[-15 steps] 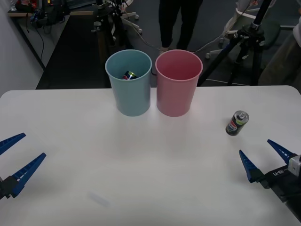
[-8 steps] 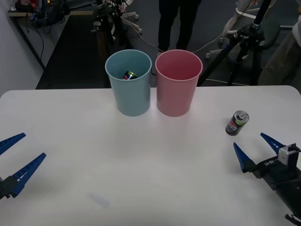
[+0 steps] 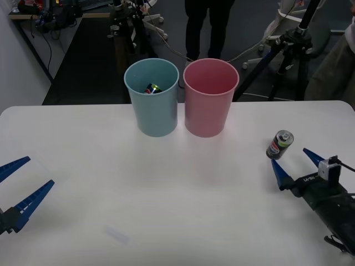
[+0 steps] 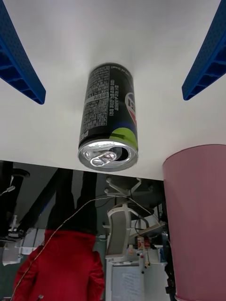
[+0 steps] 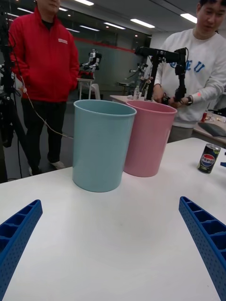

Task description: Grasp the object on the table and drop it into the matching bin: aluminum can to the light blue bin, PET bottle to the pink bin.

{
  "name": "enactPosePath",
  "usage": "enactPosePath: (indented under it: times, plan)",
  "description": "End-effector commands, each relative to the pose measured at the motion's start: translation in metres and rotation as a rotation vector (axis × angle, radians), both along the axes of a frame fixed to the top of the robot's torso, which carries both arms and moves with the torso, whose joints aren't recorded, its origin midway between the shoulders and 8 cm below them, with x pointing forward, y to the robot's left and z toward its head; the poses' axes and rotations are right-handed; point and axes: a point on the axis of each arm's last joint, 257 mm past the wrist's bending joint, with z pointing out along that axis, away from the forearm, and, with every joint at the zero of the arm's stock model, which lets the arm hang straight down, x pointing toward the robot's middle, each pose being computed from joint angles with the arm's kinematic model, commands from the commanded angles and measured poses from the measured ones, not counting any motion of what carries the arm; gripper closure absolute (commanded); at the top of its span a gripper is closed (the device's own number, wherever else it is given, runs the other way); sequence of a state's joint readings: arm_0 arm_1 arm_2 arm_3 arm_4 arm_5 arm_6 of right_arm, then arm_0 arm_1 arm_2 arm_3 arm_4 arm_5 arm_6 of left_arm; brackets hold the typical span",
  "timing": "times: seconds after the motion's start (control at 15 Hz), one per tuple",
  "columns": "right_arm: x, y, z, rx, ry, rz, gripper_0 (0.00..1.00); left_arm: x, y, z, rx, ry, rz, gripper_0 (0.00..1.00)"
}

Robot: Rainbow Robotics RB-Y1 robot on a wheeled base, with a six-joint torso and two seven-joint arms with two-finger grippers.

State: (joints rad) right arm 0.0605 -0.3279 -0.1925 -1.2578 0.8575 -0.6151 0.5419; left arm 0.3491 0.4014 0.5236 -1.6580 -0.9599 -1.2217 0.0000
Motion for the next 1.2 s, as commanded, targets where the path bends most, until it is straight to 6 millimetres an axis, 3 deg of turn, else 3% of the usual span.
enactPosePath:
  times: [0.07,0.53,1.2]
  plan:
    - [0.008,0.0,0.0,-0.008,0.006,-0.019,0.0,0.0,0.0,0.0,0.0,0.0,0.0,0.0]
    - [0.027,0.007,-0.001,0.002,0.022,-0.044,0.0,0.0,0.0,0.0,0.0,0.0,0.0,0.0]
    - [0.074,0.017,-0.007,0.04,0.042,-0.03,0.0,0.0,0.0,0.0,0.0,0.0,0.0,0.0]
